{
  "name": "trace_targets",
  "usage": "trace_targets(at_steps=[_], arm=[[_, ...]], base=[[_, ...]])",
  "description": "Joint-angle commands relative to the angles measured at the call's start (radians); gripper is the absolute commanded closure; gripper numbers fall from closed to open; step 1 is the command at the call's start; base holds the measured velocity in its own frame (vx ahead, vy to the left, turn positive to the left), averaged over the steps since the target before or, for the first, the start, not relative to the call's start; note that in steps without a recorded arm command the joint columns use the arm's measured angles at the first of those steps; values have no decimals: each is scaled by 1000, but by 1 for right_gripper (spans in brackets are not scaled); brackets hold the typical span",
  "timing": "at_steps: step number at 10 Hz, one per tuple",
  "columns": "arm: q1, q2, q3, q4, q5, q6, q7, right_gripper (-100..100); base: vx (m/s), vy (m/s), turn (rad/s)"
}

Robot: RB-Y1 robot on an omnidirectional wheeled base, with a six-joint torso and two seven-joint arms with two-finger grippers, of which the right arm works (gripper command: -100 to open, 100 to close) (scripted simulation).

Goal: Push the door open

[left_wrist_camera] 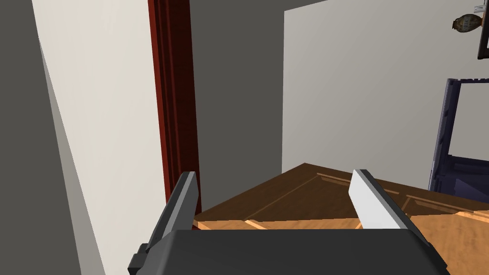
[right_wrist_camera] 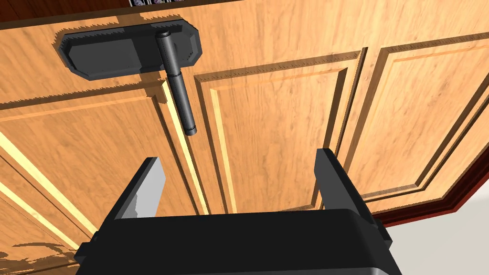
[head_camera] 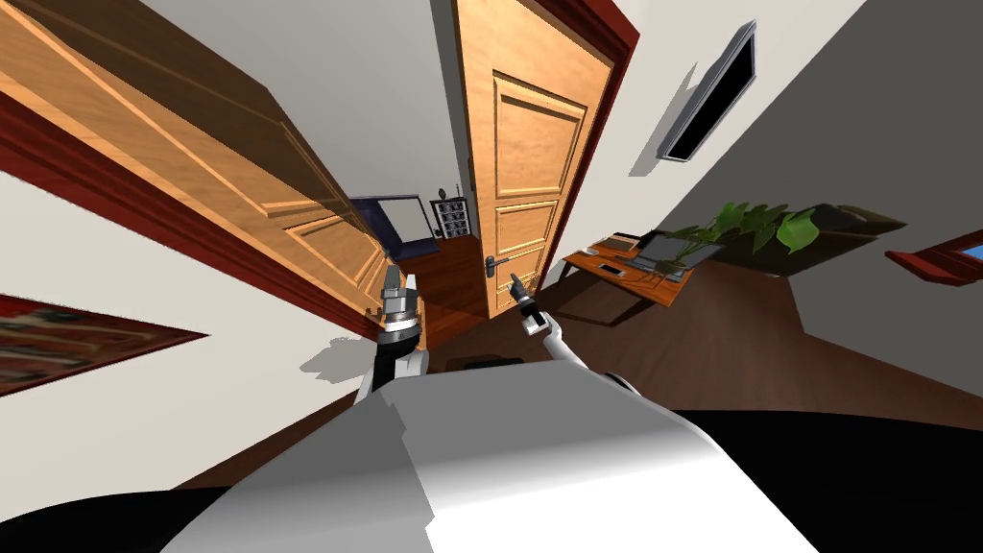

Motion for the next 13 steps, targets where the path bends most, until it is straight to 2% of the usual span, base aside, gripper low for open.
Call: trace_targets(at_steps=[1,5,11,13], arm=[[-19,-2,6,33,5,3,-7,-100],[-73,-14,27,134,17,8,-32,-100],[-141,-28,52,260,32,15,-62,-100],[-142,-21,43,263,30,9,-54,-100]], base=[[93,-49,60],[115,-70,87],[120,-82,73],[95,-9,27]])
